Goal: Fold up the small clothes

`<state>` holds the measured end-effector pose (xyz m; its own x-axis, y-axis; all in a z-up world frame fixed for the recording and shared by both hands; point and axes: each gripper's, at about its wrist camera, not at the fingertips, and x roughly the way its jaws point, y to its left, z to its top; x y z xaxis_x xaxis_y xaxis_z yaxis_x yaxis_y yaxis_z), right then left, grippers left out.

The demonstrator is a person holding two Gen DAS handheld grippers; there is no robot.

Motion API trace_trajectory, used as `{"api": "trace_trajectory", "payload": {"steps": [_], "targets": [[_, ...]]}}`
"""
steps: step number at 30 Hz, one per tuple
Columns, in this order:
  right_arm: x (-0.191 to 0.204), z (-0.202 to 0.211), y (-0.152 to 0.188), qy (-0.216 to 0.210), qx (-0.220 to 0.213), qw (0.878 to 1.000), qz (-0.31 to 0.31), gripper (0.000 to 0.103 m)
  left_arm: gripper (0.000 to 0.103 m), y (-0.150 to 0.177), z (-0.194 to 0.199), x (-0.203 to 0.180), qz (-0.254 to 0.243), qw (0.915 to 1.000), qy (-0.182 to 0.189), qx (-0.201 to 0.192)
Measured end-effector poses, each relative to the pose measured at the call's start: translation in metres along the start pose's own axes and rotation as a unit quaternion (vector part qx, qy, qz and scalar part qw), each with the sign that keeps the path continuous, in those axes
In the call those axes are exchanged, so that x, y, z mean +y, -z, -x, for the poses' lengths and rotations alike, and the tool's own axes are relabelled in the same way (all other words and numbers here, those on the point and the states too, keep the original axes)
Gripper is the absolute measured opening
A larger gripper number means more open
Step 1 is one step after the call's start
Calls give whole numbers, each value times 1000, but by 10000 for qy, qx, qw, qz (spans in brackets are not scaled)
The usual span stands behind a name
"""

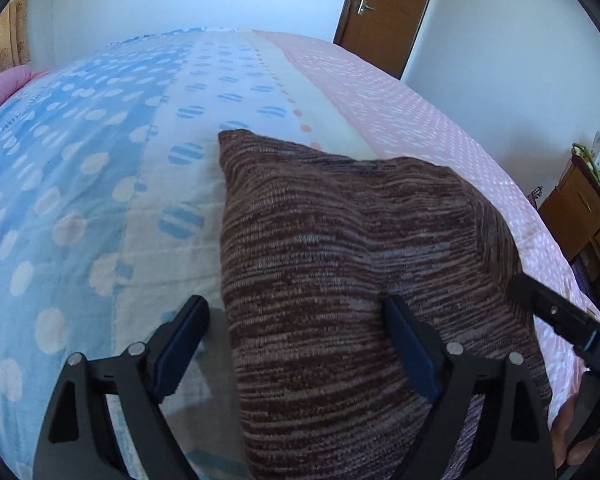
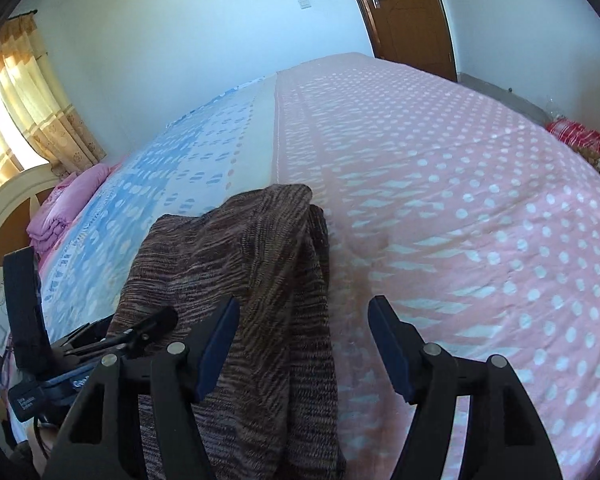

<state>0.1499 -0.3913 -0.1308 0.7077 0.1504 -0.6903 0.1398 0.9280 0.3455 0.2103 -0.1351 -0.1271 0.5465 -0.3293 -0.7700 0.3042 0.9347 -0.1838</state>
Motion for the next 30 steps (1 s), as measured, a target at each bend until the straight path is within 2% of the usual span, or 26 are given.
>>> {"api": "trace_trajectory", "payload": {"steps": [6, 12, 16, 18, 21, 24, 25, 26, 30], "targets": [[1, -20, 0, 84, 144, 9999, 25, 68, 95, 7, 3, -5, -80, 9999, -114, -90], [10, -31, 3, -170, 219, 9995, 143, 68, 97, 8, 3, -7, -79, 9999, -98, -96], [26, -37, 7, -331, 370, 9975, 502, 66, 97, 6, 1, -5, -38, 9999, -38, -98], [33, -39, 9, -268, 393, 9966, 670, 63, 97, 6, 0, -4, -44, 9999, -15, -97], [30, -40, 8, -358, 413, 9970, 548, 62, 96, 5, 0, -3, -36, 9999, 57, -95], [30, -42, 8, -360, 405, 9971, 537, 57, 89, 6, 1, -2, -21, 9997, 221, -129], [30, -42, 9, -399, 420, 9967, 562, 50, 82, 6, 1, -2, -28, 9994, 310, -145], [31, -42, 9, -451, 443, 9964, 566, 48, 75, 7, 2, -3, -48, 9989, 439, -157], [19, -44, 8, -774, 498, 9955, 240, 45, 73, 8, 3, 1, 63, 9974, 701, -178]]}}
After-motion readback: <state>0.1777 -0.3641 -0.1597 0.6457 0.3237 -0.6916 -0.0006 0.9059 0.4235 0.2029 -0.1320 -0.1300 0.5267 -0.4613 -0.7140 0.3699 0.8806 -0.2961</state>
